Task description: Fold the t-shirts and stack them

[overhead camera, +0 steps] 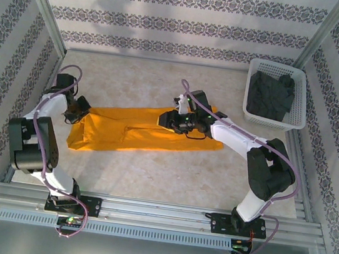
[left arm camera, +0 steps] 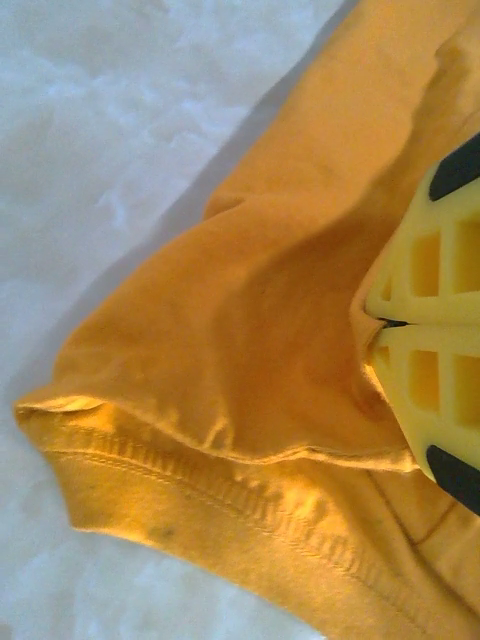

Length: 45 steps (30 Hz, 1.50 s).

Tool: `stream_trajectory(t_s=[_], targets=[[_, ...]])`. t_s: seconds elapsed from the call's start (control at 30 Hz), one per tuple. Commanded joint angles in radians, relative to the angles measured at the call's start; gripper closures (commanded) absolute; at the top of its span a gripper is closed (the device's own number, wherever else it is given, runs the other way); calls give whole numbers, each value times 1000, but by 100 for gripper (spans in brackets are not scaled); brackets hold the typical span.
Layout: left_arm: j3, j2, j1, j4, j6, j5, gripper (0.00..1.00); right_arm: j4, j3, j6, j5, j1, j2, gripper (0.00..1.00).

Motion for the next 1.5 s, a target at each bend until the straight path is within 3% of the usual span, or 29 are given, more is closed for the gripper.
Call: stream_trajectory(t_s=[0.0, 0.17, 0.33, 0.43, 0.67, 0.73, 0.9, 1.03, 1.2, 1.47], targets=[[45, 56, 4, -31, 68, -74, 99, -11, -25, 8, 13, -10, -41, 55], [87, 132, 4, -31, 104, -125, 90, -14, -52, 9, 34, -21, -59, 56], [97, 162, 4, -53, 106, -156, 69, -16, -75, 9, 79, -53, -87, 58], [98, 144, 3, -76, 104, -228, 62, -8, -71, 3, 93, -71, -101, 60], [85, -38, -19, -139, 61, -419, 59, -43, -48, -18, 138, -156, -116, 66], [47, -114, -33, -142, -2, -389, 60, -95, -21, -37, 155, -193, -93, 70], [-98, -199, -139, -75, -252, -166, 68, -215, 64, -57, 241, -280, 15, 78], [-152, -146, -255, 10, -401, -133, 71, -283, 159, -65, 309, -318, 135, 83], [-182, -25, -287, 140, -559, -106, 72, -379, 259, -60, 369, -321, 269, 83], [13, 172, -287, 53, -477, -164, 72, -657, 351, -78, 525, -285, 342, 77]])
